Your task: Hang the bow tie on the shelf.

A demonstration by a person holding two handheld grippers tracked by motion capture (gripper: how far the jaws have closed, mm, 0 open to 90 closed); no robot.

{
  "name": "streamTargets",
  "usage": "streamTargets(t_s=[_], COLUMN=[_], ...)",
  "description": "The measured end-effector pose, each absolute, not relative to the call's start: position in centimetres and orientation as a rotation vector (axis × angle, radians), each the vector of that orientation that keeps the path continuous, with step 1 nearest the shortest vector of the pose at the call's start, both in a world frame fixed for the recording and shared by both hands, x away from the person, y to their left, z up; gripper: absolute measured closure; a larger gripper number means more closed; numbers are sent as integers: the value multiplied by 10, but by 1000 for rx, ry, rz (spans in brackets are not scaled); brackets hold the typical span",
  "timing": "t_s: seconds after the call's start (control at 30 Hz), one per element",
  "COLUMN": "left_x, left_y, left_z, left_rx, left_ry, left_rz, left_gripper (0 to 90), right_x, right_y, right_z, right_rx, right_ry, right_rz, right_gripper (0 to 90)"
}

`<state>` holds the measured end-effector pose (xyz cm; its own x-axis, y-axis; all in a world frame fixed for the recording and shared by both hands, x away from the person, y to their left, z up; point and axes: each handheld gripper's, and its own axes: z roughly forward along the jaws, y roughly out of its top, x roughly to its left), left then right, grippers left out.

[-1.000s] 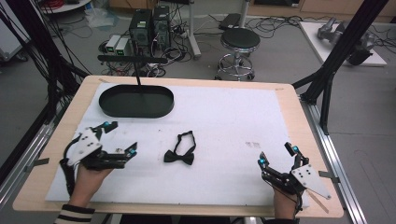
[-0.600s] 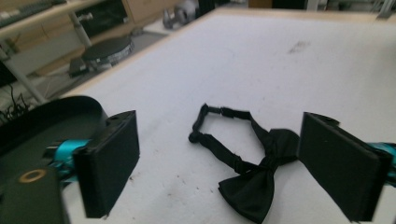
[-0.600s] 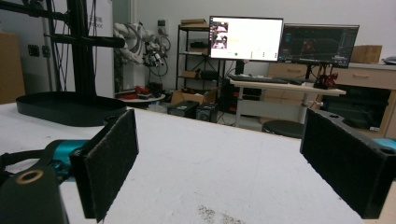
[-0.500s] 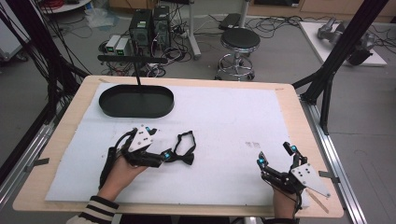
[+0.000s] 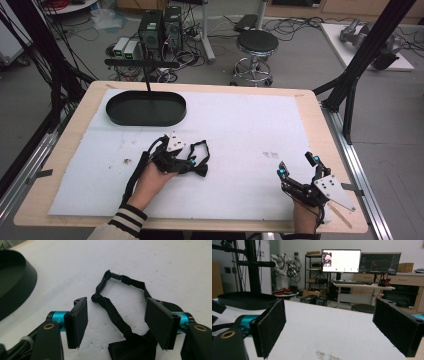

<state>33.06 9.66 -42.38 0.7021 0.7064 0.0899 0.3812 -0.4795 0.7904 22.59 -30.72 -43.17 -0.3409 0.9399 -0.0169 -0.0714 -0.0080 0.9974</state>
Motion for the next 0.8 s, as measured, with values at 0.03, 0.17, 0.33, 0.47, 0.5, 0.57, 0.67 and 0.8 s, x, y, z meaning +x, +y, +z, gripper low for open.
streamTargets(t_s=[0.03,0.17,0.33,0.47,0.5,0.57,0.67,0.8], left_x=[332,336,339,338,338,339,340,340], left_y=[95,92,89,87,87,87,87,87], left_z=[-426,-431,-435,-437,-437,-439,-440,-441], left_rx=[2119,2129,2153,2166,2165,2177,2194,2193], left_ry=[845,887,886,882,880,875,875,864], left_rz=[517,500,490,491,480,472,456,436], left_gripper=[383,424,493,576,590,639,684,770], right_x=[226,227,227,228,228,228,228,228], right_y=[-308,-309,-309,-308,-308,-308,-308,-307], right_z=[-432,-433,-433,-433,-434,-434,-434,-434], right_rx=[964,975,972,973,971,966,968,968], right_ry=[1404,1401,1403,1405,1407,1408,1409,1413], right_rz=[1488,1489,1489,1487,1485,1485,1497,1491], right_gripper=[106,106,106,106,106,107,106,106])
